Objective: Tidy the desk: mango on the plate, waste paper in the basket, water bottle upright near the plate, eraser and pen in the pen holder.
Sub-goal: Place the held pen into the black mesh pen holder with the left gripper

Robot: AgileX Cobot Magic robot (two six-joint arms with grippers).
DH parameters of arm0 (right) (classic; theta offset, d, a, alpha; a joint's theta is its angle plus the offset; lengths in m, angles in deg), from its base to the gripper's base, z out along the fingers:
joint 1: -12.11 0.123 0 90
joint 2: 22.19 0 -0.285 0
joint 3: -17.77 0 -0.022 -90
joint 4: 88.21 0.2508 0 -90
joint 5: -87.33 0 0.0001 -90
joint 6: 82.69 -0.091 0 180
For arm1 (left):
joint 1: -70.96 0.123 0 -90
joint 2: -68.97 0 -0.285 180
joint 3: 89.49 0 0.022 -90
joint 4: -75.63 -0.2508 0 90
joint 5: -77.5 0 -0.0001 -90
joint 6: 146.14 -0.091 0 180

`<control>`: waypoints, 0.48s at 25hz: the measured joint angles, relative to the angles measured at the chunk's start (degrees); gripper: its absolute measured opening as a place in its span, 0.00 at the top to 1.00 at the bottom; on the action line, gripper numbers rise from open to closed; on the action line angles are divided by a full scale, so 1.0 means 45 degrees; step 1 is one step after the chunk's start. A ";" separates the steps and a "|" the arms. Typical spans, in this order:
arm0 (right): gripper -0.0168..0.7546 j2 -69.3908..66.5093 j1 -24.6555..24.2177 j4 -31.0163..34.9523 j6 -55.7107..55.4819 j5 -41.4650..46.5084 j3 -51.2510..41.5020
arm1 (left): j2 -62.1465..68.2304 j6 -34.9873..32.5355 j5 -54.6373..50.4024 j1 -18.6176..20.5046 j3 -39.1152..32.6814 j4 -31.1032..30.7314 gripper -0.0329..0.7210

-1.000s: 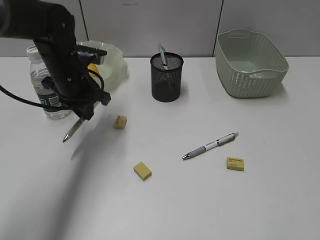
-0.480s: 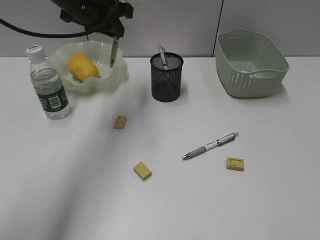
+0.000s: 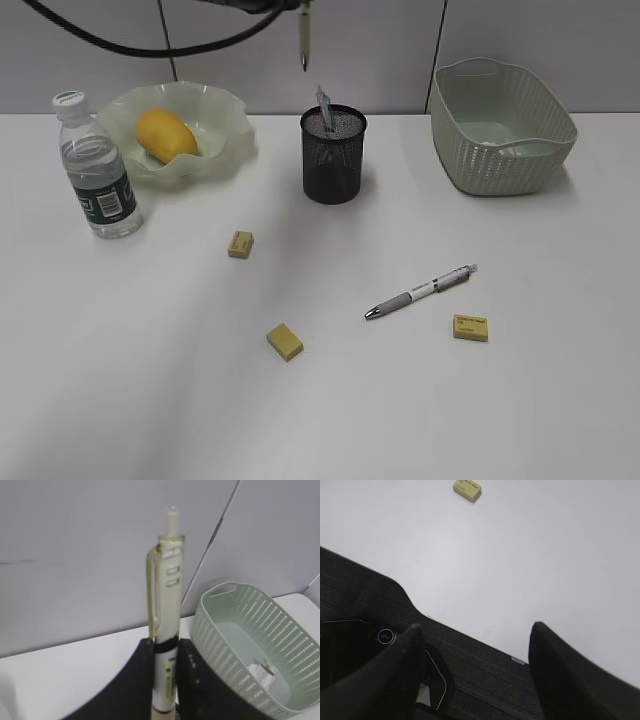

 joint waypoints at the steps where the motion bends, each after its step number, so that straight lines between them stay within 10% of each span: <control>1: 0.31 0.0000 0.0000 0.0000 0.0000 0.0000 0.0000 | 0.0203 0.0000 0.0165 -0.0074 0.0000 0.0013 0.82; 12: 0.31 0.0000 0.0000 0.0000 -0.0012 -0.0012 0.0000 | 0.2339 0.0000 0.2399 -0.0454 0.0000 0.0170 0.82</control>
